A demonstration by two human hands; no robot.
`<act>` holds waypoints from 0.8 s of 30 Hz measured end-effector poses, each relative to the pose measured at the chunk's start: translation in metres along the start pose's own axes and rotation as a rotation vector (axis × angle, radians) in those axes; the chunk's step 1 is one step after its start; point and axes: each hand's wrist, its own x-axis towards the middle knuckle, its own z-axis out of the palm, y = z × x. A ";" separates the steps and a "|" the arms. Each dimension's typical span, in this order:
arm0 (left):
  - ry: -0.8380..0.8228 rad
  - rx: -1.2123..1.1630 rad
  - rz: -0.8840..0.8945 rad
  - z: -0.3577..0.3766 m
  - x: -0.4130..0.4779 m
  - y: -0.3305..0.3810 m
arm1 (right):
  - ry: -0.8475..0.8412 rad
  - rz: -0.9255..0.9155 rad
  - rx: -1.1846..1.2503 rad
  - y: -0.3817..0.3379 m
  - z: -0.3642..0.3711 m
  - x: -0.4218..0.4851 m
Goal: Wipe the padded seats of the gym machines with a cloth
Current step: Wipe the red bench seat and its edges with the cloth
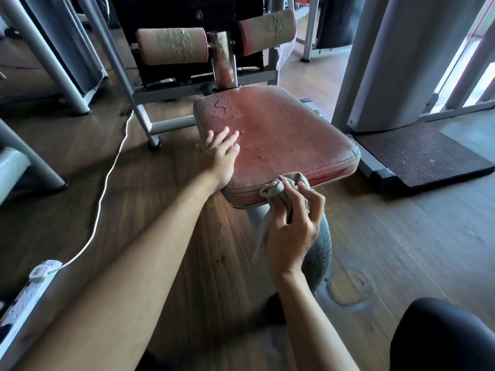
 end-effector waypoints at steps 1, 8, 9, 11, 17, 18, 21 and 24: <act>0.002 -0.001 0.003 0.000 0.000 0.000 | -0.018 -0.010 -0.013 -0.002 0.004 -0.007; -0.002 -0.049 -0.001 0.000 -0.001 0.001 | -0.106 -0.098 -0.038 0.006 -0.004 -0.008; -0.001 -0.050 -0.001 0.000 -0.001 0.001 | -0.063 -0.049 -0.049 0.012 -0.009 0.001; 0.001 -0.047 0.000 0.000 -0.001 0.001 | 0.001 0.019 -0.054 0.021 -0.013 0.011; -0.006 -0.019 -0.003 -0.001 -0.001 0.003 | -0.125 -0.111 -0.028 -0.008 0.006 -0.020; -0.010 -0.020 -0.005 -0.002 -0.001 0.003 | -0.151 -0.132 -0.035 -0.006 0.004 -0.019; -0.009 -0.032 -0.007 -0.002 -0.002 0.003 | -0.102 -0.078 -0.047 0.013 -0.011 0.002; 0.003 -0.050 -0.010 -0.001 -0.002 0.004 | -0.014 0.023 -0.051 0.024 -0.018 0.017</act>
